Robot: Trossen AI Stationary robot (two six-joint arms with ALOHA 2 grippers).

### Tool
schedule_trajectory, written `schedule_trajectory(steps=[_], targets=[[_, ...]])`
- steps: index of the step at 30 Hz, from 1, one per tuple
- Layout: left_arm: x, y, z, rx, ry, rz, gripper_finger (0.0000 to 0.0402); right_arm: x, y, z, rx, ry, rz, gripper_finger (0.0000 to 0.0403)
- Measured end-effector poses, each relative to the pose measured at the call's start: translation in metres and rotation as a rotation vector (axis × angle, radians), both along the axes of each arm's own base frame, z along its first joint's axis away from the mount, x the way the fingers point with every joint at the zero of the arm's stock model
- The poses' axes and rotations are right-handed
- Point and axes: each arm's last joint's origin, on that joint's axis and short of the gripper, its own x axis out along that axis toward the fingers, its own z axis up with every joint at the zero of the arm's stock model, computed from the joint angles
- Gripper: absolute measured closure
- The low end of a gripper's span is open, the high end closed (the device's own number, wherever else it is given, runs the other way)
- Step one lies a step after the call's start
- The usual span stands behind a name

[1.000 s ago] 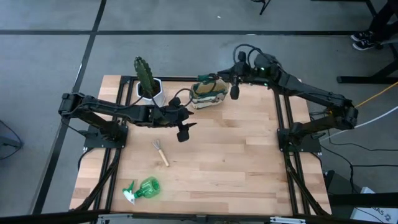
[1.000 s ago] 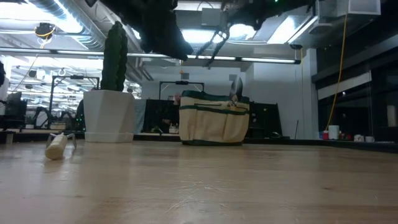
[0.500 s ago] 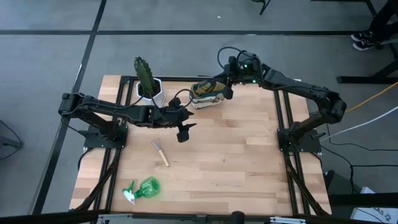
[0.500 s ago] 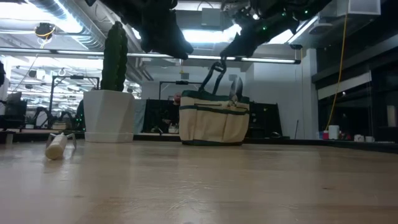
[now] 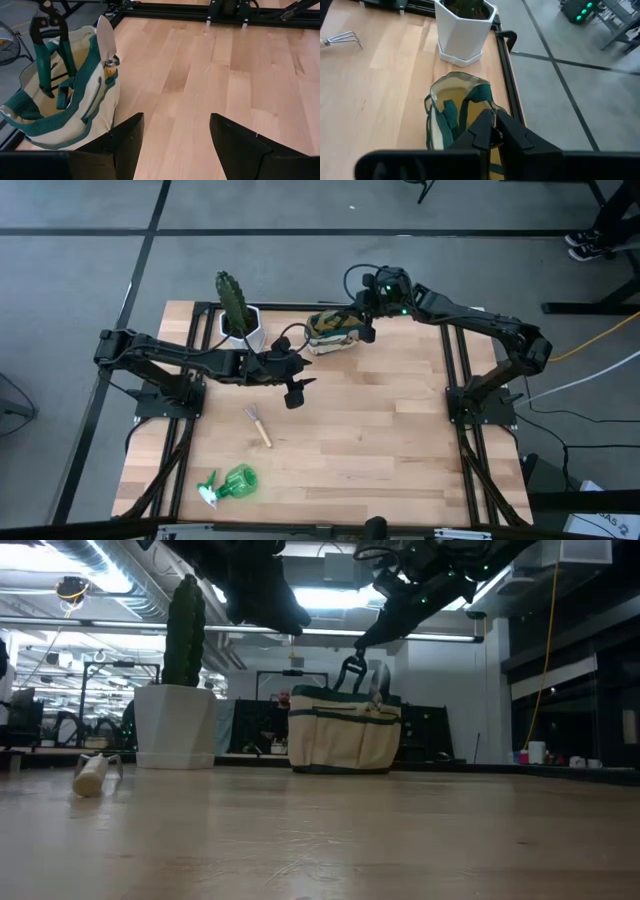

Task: Pick & Place Garden tools in Gardening bag
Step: Put the shear scissors into the gardening bag, then adjust the gardening bag

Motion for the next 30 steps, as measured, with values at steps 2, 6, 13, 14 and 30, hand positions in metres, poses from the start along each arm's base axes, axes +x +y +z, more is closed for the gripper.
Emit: schedule_trajectory(steps=[2, 6, 13, 14, 30], targets=[[0.000, 0.000, 0.000, 0.001, 0.000, 0.000, 0.0178, 0.000, 0.000, 0.000, -0.001, -0.001, 0.000, 0.0379], [0.000, 0.002, 0.000, 0.006, 0.000, 0.013, 0.0178, 0.001, -0.001, 0.002, -0.019, -0.017, -0.024, 0.0379], [0.000, 0.006, 0.000, -0.005, -0.008, 0.047, 0.0178, 0.000, -0.004, 0.001, -0.057, 0.015, -0.110, 0.0378], [0.000, 0.006, 0.000, -0.006, -0.008, 0.048, 0.0178, -0.001, -0.004, 0.001, -0.054, 0.016, -0.117, 0.0378], [0.000, 0.006, 0.000, -0.022, -0.015, 0.057, 0.0178, -0.006, -0.013, 0.001, 0.004, 0.001, -0.177, 0.0315]])
